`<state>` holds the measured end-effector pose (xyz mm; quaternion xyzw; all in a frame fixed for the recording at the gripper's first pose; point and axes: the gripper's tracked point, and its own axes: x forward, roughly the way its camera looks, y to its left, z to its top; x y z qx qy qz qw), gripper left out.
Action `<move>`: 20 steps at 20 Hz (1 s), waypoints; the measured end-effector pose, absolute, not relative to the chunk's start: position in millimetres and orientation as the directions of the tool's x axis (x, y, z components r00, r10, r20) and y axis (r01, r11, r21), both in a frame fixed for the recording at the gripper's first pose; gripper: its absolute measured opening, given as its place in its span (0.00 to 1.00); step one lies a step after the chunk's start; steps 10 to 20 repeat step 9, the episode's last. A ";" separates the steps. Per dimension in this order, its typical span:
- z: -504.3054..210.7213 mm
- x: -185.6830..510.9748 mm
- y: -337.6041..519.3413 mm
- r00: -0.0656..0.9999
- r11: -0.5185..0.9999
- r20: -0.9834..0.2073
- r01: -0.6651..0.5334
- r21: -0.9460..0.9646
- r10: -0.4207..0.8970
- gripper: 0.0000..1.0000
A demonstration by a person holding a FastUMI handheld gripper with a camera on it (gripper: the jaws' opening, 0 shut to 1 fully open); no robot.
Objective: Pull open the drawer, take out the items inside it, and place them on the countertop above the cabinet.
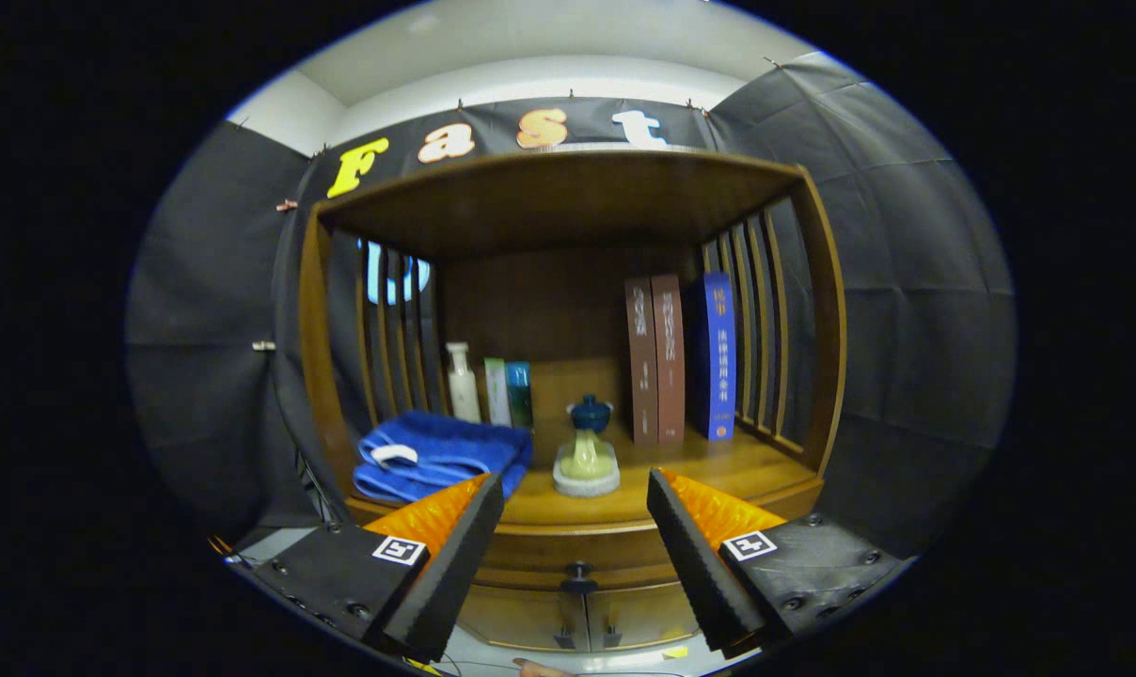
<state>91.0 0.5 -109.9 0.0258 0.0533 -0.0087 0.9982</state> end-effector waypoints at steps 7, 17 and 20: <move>-15.6 67.4 2.1 0.996 0.998 -0.085 0.036 0.053 -0.032 0.99; -3.4 58.8 8.4 0.996 0.999 -0.093 0.017 0.039 -0.014 0.99; -3.4 58.8 8.4 0.996 0.999 -0.093 0.017 0.039 -0.014 0.99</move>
